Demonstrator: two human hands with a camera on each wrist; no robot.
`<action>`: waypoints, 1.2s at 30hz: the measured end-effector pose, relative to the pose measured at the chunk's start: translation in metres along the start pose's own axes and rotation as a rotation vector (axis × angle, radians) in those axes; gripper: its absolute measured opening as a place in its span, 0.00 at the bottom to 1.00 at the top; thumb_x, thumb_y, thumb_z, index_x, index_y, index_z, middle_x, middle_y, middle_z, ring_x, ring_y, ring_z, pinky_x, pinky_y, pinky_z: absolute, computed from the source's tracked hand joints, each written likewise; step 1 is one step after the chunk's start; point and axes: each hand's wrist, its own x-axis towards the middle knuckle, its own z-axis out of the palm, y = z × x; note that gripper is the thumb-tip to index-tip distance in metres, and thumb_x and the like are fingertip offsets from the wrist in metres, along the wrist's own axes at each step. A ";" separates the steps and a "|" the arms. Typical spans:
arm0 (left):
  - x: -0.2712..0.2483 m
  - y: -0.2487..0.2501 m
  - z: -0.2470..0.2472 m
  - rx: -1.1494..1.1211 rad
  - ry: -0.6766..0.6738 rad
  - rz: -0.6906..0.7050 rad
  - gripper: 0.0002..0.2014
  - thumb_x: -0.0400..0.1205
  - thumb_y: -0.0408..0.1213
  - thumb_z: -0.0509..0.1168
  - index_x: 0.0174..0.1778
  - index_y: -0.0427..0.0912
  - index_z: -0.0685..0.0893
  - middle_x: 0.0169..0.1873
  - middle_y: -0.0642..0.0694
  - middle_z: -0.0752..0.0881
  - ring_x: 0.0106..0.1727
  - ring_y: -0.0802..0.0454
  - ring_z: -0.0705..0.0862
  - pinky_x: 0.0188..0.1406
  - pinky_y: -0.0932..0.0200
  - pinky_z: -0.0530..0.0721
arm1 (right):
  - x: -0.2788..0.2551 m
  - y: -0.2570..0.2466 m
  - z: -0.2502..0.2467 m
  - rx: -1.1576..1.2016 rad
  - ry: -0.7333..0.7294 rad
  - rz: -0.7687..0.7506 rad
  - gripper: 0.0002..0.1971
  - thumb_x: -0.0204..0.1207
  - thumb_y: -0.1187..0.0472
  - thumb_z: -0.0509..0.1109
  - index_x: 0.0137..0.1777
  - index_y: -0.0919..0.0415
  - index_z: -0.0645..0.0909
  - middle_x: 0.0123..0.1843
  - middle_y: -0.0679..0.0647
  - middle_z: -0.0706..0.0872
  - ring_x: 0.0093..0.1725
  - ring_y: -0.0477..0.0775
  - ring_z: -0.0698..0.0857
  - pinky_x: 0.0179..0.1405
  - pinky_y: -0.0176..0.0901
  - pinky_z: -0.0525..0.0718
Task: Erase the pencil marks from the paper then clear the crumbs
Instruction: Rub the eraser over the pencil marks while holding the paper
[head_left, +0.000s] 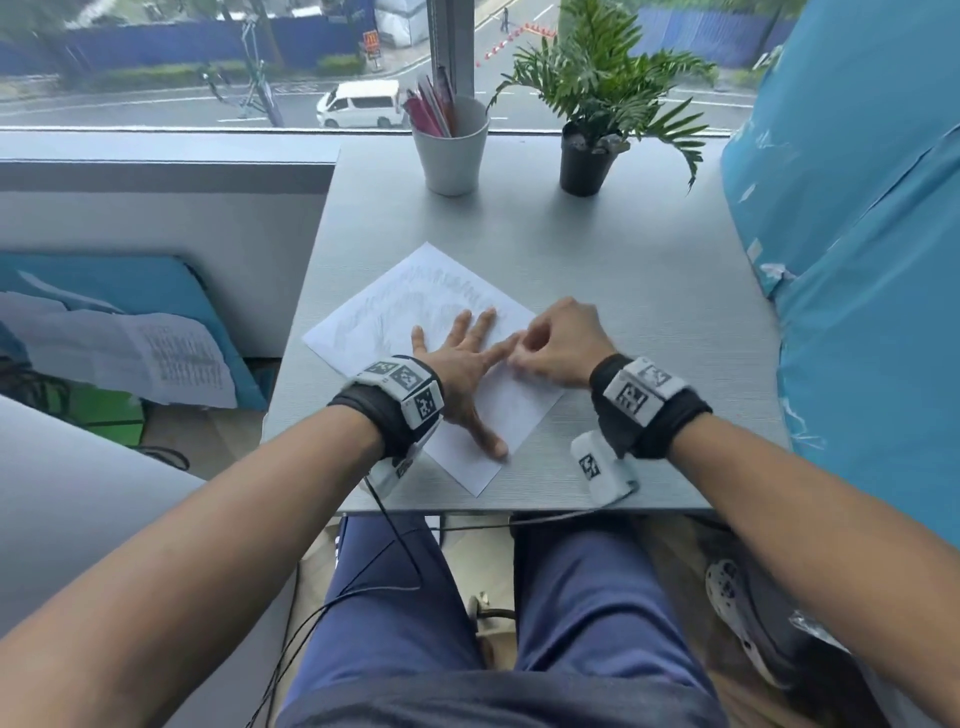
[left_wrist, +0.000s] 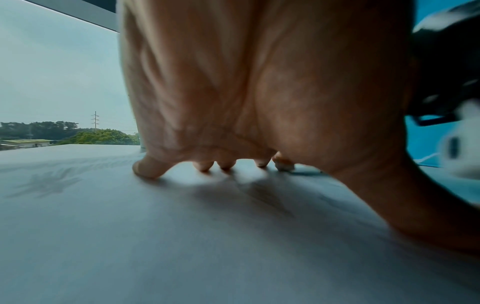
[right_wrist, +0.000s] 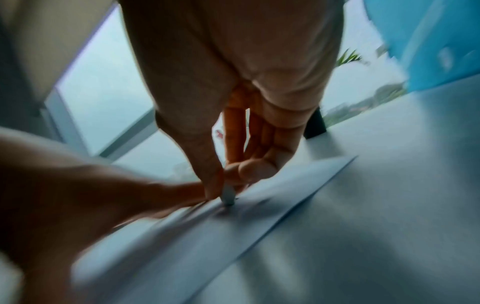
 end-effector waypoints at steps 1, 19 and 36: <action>0.001 0.001 0.000 0.015 -0.007 -0.002 0.78 0.50 0.73 0.80 0.81 0.66 0.27 0.81 0.52 0.21 0.82 0.43 0.21 0.71 0.12 0.36 | -0.012 -0.008 0.012 -0.042 -0.091 -0.092 0.06 0.66 0.59 0.76 0.35 0.61 0.92 0.33 0.54 0.91 0.33 0.46 0.86 0.35 0.41 0.87; 0.002 0.006 0.000 0.064 0.048 0.110 0.79 0.54 0.71 0.80 0.87 0.50 0.31 0.84 0.47 0.26 0.84 0.45 0.25 0.80 0.29 0.30 | -0.026 -0.011 0.011 -0.086 -0.181 -0.170 0.16 0.65 0.63 0.76 0.20 0.53 0.77 0.18 0.42 0.77 0.24 0.39 0.78 0.28 0.25 0.68; 0.009 0.004 -0.001 0.058 0.003 0.142 0.77 0.54 0.71 0.80 0.86 0.57 0.31 0.84 0.50 0.25 0.84 0.48 0.26 0.80 0.27 0.31 | -0.027 -0.005 0.011 -0.047 -0.260 -0.163 0.05 0.63 0.61 0.79 0.28 0.55 0.87 0.27 0.50 0.87 0.25 0.42 0.78 0.27 0.28 0.73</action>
